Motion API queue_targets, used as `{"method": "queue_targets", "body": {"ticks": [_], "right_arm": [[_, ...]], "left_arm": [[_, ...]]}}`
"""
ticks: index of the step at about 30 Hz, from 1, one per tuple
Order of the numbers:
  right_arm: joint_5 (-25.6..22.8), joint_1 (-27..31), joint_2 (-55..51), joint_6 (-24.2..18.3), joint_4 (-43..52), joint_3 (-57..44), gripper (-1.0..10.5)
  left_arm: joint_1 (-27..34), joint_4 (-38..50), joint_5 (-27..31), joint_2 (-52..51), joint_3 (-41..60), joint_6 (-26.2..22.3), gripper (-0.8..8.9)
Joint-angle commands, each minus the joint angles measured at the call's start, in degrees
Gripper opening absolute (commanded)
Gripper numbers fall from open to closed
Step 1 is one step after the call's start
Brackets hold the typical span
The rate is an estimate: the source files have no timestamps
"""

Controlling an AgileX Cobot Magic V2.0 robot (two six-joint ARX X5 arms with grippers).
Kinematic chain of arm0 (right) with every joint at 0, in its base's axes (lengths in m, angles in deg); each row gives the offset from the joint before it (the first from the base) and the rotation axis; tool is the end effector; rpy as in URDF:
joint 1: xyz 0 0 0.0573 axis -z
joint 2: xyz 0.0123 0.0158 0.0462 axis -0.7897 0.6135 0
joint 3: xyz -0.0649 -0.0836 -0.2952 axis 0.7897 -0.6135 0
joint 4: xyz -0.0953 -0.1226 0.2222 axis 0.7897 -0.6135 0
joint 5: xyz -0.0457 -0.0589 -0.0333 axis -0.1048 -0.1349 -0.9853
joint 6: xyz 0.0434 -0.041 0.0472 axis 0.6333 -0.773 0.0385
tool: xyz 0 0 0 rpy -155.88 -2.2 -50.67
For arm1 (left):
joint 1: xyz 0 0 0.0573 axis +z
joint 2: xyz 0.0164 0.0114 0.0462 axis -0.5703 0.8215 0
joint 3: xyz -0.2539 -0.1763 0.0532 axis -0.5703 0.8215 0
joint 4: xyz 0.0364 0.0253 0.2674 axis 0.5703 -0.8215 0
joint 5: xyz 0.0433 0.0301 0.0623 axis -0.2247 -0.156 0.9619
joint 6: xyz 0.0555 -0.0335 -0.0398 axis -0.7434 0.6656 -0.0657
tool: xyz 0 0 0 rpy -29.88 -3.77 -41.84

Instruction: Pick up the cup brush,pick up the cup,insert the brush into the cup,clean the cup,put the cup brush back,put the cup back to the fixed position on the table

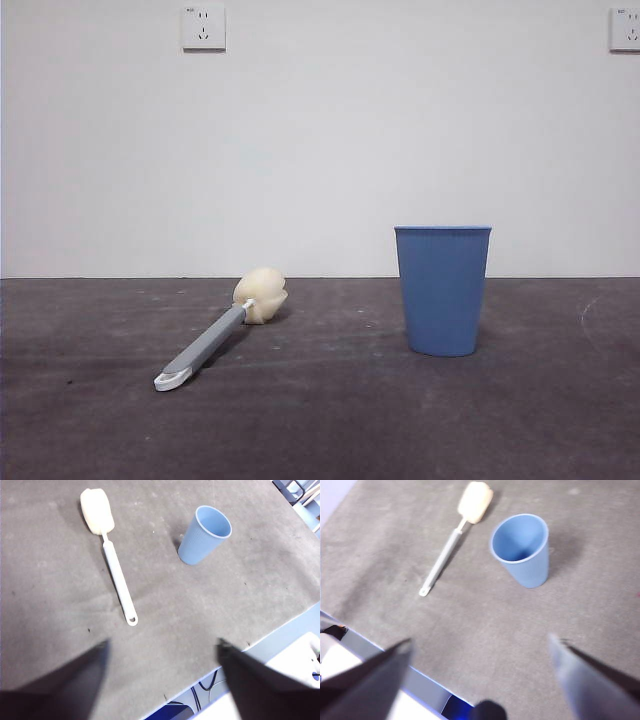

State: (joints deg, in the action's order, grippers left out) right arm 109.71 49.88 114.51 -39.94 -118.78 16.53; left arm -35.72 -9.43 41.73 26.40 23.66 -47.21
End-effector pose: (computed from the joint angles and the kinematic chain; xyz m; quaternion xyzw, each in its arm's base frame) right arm 0.1174 0.0376 0.3587 0.0561 0.3660 0.2965 0.8803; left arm 0.0851 -0.0358 0.3448 -0.0921 0.3511 -0.2875 0.8863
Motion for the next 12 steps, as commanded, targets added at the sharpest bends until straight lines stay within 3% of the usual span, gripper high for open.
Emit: {"method": "queue_targets", "body": {"ticks": [1, 6, 12], "right_arm": [[0.33, -0.13, -0.07, 0.44, 0.24, 0.02, 5.7], [0.31, -0.13, -0.07, 0.44, 0.24, 0.02, 5.7], [0.31, -0.13, -0.07, 0.44, 0.22, 0.02, 5.7]], "left_arm": [[-2.05, 1.42, -0.66, 2.08, -0.66, 0.63, 5.97], [-10.01, 7.72, 0.55, 8.79, -2.62, 3.41, 5.96], [-21.49, 13.84, 12.11, 17.31, -2.62, 7.89, 5.96]]}}
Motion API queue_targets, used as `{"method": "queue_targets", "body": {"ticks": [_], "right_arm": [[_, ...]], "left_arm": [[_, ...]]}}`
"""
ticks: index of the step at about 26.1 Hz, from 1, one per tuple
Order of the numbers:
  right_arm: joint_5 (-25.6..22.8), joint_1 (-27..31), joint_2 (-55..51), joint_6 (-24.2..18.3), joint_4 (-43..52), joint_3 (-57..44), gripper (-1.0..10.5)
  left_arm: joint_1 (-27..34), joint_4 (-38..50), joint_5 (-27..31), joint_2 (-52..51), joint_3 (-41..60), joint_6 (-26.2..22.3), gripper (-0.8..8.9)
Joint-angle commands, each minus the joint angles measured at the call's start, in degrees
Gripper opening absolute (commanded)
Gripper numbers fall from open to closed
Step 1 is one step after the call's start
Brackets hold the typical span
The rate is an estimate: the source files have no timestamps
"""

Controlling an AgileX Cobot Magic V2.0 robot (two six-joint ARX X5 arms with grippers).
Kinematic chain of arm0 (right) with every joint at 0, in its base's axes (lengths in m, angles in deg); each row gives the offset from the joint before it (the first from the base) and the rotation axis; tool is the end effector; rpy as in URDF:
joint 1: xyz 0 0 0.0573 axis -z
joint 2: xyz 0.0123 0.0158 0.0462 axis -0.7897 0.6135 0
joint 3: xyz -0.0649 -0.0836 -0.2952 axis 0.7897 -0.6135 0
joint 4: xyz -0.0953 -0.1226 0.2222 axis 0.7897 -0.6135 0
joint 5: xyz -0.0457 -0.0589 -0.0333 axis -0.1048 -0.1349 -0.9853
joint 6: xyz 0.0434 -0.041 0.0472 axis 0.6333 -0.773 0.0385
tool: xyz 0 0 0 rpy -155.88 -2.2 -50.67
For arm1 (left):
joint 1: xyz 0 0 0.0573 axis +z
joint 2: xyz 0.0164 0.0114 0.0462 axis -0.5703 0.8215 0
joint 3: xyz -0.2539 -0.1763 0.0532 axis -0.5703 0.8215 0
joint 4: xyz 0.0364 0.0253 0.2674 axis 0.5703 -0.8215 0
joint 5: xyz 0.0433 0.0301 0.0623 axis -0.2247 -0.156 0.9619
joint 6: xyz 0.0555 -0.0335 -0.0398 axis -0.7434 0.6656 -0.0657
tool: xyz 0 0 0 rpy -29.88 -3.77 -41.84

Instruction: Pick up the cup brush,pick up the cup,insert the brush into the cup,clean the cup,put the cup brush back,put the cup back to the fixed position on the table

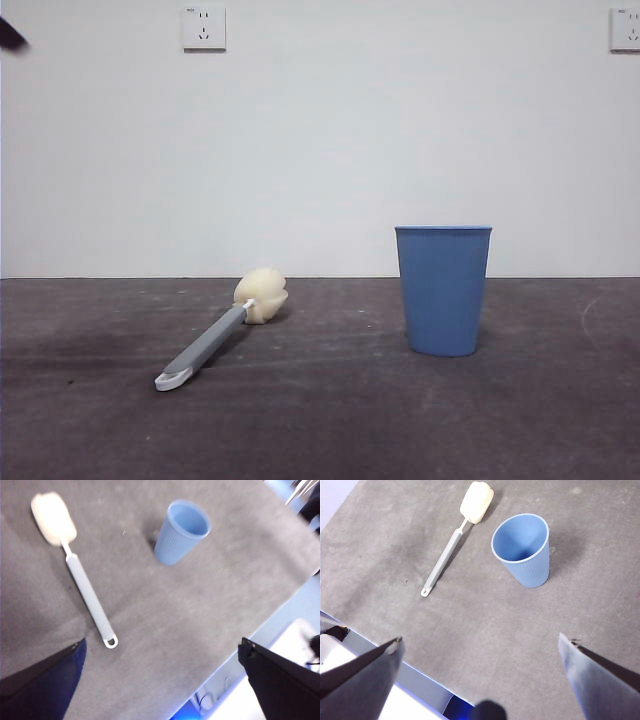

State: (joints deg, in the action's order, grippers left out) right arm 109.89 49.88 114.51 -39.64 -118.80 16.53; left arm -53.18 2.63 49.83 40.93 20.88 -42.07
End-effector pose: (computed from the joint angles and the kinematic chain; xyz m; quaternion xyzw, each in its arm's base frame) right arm 0.1173 0.0378 0.3587 0.0591 0.3667 0.2969 0.8797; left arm 0.1499 -0.0783 0.3495 -0.0496 0.3779 -0.3427 0.8586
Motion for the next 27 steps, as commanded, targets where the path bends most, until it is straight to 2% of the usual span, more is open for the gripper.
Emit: {"method": "queue_targets", "body": {"ticks": [1, 5, 9, 14, 18, 27], "right_arm": [[0.13, -0.13, -0.07, 0.13, 0.24, 0.02, 5.7], [0.15, -0.13, -0.07, 0.15, 0.24, 0.02, 5.7], [0.15, -0.13, -0.09, 0.59, 0.24, 0.02, 5.7], [0.15, -0.13, 0.00, 0.61, 0.26, 0.02, 5.7], [0.13, -0.13, 0.02, 0.92, 0.26, 0.02, 5.7], [0.13, -0.13, 0.04, 1.25, 0.26, 0.02, 5.7]], "left_arm": [[-5.88, 2.64, 6.08, 4.17, 0.15, 3.54, 5.96], [-12.55, 7.72, 16.57, 10.86, 0.15, 7.56, 5.96], [-15.98, 10.86, 24.06, 17.77, 0.15, 11.23, 5.95], [-17.97, 14.27, 28.96, 28.83, 0.15, 13.57, 5.93], [-18.25, 17.81, 30.14, 36.28, 0.15, 15.54, 5.93], [-18.25, 23.54, 35.15, 44.09, 0.15, 18.23, 5.93]]}}
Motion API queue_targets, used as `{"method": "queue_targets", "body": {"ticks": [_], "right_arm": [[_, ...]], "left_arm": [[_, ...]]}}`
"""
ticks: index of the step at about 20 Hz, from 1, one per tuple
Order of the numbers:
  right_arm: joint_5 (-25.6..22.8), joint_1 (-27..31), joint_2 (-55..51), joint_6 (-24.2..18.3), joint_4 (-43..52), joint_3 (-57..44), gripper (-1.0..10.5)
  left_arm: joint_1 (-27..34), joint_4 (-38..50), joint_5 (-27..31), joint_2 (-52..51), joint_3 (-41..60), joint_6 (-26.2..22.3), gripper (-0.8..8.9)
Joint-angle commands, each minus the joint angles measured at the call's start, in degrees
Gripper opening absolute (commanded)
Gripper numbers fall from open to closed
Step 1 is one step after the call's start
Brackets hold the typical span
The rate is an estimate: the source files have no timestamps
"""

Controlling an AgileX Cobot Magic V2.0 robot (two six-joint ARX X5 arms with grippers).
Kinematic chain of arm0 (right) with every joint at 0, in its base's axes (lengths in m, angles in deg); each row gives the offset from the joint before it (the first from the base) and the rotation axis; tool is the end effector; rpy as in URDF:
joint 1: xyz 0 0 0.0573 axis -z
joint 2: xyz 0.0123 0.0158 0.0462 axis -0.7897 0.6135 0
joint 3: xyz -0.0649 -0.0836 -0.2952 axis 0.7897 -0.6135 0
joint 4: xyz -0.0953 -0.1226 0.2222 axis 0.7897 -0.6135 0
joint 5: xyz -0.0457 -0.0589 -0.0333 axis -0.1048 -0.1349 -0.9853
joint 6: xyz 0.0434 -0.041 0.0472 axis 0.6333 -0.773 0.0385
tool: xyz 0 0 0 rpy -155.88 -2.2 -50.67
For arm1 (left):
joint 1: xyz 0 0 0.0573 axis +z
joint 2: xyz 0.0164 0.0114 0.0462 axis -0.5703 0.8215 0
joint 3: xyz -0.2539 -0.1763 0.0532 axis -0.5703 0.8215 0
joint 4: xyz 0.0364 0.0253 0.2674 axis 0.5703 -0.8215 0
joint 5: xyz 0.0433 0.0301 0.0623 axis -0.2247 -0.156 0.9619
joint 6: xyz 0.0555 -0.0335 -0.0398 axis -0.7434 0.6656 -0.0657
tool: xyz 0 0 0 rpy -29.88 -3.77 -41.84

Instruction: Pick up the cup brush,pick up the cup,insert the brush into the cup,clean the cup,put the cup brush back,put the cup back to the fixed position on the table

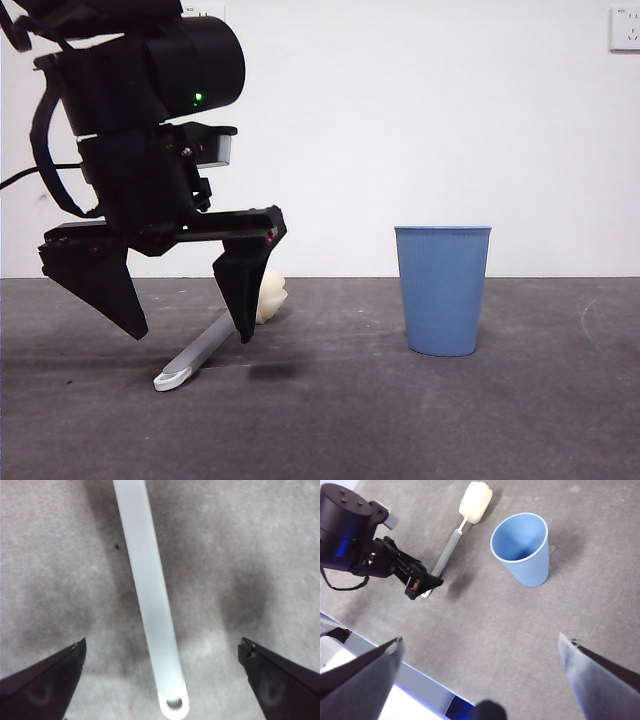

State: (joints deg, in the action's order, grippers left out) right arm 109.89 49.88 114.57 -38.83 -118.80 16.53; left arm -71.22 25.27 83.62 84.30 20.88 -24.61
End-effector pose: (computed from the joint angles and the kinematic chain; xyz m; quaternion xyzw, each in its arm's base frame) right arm 0.1175 0.0378 0.3586 0.0654 0.3693 0.2943 0.8791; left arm 0.2821 -0.1984 0.1883 0.0477 0.5217 -0.1200 0.8433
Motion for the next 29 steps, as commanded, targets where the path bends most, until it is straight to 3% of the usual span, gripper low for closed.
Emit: {"method": "queue_targets", "body": {"ticks": [1, 8, 9, 11, 15, 18, 20, 23, 29], "right_arm": [[0.15, -0.13, -0.02, 0.44, 0.26, 0.02, 5.7], [0.13, -0.13, -0.04, 0.66, 0.28, 0.02, 5.7], [0.13, -0.13, -0.02, 0.66, 0.28, 0.02, 5.7], [0.13, -0.13, -0.02, 0.66, 0.28, 0.02, 5.7], [0.13, -0.13, -0.04, 0.66, 0.28, 0.02, 5.7], [0.13, -0.13, -0.04, 0.66, 0.28, 0.02, 5.7], [0.13, -0.13, -0.04, 0.66, 0.28, 0.02, 5.7], [0.13, -0.13, -0.04, 0.66, 0.28, 0.02, 5.7], [0.15, -0.13, -0.04, 0.81, 0.28, 0.02, 5.7]], "left_arm": [[-0.22, 1.09, 1.88, 1.05, 0.15, 0.79, 5.93], [-0.33, 1.53, 3.02, 3.48, 0.15, 2.25, 5.93], [-0.33, 1.53, 3.02, 3.48, 0.15, 2.25, 5.76], [-0.33, 1.36, 2.93, 3.48, 0.15, 2.23, 4.08], [-0.33, 1.27, 2.78, 3.48, 0.15, 2.36, 3.99], [-0.33, 0.87, 1.36, 3.48, 0.15, 3.74, 2.71], [-0.50, 0.76, 0.70, 3.48, 0.15, 4.81, 2.67], [-0.76, 0.44, -1.31, 3.48, 0.15, 6.38, 1.84], [-1.14, -1.68, -1.55, 3.48, 0.15, 8.74, 1.83]]}}
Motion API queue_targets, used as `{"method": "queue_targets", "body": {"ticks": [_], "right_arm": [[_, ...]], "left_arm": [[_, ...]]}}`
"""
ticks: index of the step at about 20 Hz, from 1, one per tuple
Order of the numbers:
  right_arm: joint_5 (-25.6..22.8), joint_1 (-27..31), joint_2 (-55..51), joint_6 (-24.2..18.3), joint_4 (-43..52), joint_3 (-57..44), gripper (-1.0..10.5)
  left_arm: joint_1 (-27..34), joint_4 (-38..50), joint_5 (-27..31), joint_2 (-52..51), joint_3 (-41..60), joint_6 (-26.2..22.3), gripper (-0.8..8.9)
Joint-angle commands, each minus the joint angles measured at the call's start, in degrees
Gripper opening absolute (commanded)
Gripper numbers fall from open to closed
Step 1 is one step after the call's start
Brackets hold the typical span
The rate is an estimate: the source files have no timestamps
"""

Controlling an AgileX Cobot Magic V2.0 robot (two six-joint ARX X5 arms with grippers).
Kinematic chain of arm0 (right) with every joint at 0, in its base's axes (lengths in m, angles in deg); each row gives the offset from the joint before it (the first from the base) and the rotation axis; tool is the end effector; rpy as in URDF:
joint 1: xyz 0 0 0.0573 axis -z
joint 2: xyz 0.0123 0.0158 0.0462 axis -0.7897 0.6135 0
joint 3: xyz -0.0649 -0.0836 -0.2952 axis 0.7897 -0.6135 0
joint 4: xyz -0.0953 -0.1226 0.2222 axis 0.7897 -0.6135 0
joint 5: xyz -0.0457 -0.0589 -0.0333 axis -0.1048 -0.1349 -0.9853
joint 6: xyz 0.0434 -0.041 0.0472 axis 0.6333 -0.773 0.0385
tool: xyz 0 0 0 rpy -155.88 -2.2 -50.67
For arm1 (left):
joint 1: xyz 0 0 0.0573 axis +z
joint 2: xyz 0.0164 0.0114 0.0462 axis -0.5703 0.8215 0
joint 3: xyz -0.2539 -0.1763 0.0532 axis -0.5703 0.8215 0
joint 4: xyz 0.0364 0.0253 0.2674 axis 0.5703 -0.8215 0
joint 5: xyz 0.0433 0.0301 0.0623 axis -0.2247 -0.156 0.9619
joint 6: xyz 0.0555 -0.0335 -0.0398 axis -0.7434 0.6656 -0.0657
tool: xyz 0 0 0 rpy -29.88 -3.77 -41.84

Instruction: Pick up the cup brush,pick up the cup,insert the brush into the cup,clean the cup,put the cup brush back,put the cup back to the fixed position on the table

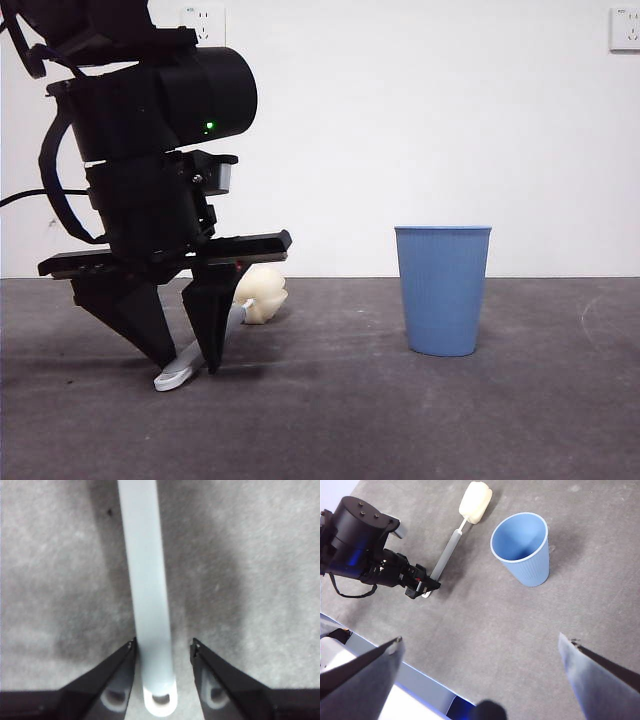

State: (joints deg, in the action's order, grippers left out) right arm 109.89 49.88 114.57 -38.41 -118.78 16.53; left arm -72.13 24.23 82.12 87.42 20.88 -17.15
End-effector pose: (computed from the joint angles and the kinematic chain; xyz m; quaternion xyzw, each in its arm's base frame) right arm 0.1176 0.0378 0.3587 0.0686 0.3702 0.2929 0.8789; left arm 0.2795 -0.2054 0.1694 0.0070 0.5597 -0.0902 0.8238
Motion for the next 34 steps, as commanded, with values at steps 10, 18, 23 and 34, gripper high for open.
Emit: {"method": "queue_targets", "body": {"ticks": [10, 18, 23, 34], "right_arm": [[0.15, -0.13, -0.04, 0.83, 0.24, 0.02, 5.7], [0.11, -0.13, 0.85, 4.61, 0.26, 0.02, 5.6], [0.11, -0.15, 3.74, 4.61, 1.70, 0.02, 5.6], [0.28, -3.04, 5.09, 4.55, 20.81, -14.16, 5.7]], "left_arm": [[-0.17, -0.52, -0.28, 0.35, 0.15, 3.91, -0.13], [0.33, -0.17, -0.24, -0.90, 0.13, -0.04, -0.08], [0.35, -0.31, -0.11, -6.49, 0.13, -4.63, -0.08], [0.37, -15.50, 0.07, -28.87, 0.13, -21.46, -0.08]]}}
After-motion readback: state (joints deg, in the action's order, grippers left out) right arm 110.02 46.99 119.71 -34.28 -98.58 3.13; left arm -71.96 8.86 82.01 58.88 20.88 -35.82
